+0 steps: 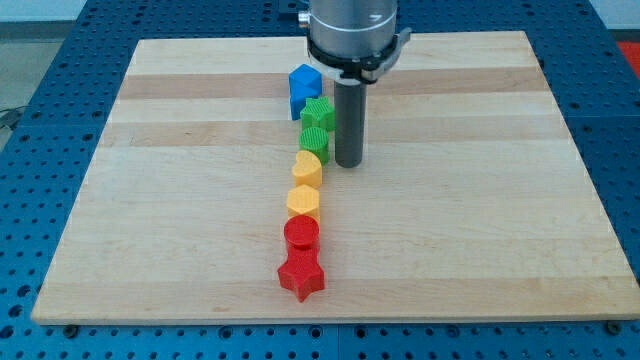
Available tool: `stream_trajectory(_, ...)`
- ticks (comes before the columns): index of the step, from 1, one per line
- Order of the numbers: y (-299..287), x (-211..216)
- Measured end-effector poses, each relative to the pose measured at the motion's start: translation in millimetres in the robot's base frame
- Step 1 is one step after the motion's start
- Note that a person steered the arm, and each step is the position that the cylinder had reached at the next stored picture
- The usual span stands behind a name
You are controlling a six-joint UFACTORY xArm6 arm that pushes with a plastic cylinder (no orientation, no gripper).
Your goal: Slide the green star slightly to the left
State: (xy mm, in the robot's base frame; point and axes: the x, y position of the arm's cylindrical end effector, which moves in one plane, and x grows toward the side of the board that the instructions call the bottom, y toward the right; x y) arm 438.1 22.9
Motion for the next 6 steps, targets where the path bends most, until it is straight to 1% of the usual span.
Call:
stream_trajectory(1, 1, -64)
stream_trajectory(3, -1, -65)
stream_trajectory(5, -14, -64)
stream_trajectory(6, 12, -64)
